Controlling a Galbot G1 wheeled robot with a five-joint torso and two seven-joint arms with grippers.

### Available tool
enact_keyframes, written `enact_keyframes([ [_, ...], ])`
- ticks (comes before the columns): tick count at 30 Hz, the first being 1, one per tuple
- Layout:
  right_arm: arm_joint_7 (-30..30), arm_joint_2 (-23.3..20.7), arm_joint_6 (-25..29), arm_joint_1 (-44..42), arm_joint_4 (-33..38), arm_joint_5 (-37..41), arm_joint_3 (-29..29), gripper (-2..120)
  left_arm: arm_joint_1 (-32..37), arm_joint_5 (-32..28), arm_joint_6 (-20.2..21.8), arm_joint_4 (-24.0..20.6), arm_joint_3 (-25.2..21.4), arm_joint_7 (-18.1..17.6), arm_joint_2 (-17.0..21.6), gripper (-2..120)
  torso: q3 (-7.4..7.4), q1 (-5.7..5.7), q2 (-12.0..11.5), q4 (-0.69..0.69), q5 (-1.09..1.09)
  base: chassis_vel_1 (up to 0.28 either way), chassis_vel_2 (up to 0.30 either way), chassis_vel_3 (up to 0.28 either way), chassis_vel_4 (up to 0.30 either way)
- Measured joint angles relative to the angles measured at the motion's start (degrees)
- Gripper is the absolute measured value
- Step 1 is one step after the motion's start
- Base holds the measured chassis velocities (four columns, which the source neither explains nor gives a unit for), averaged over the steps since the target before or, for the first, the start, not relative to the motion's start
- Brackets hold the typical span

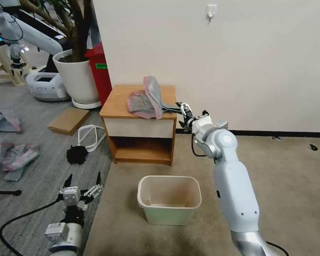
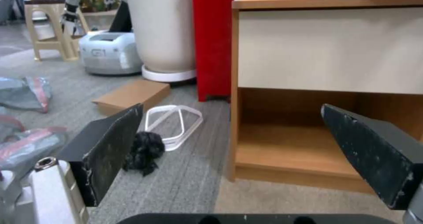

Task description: Pick up the garbage bag from the table and place it over the trash can.

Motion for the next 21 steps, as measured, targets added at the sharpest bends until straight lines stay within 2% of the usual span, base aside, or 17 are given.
enact_keyframes([
  [21, -1.3, 1.76, 2.81, 5.54, -7.15, -5.72, -0.11, 99, 0.2, 1.2, -0.91, 0.7, -0.5, -1.53, -0.32, 100, 0.0, 0.0, 0.0, 0.0, 0.0, 0.0, 0.0, 0.0, 0.0],
])
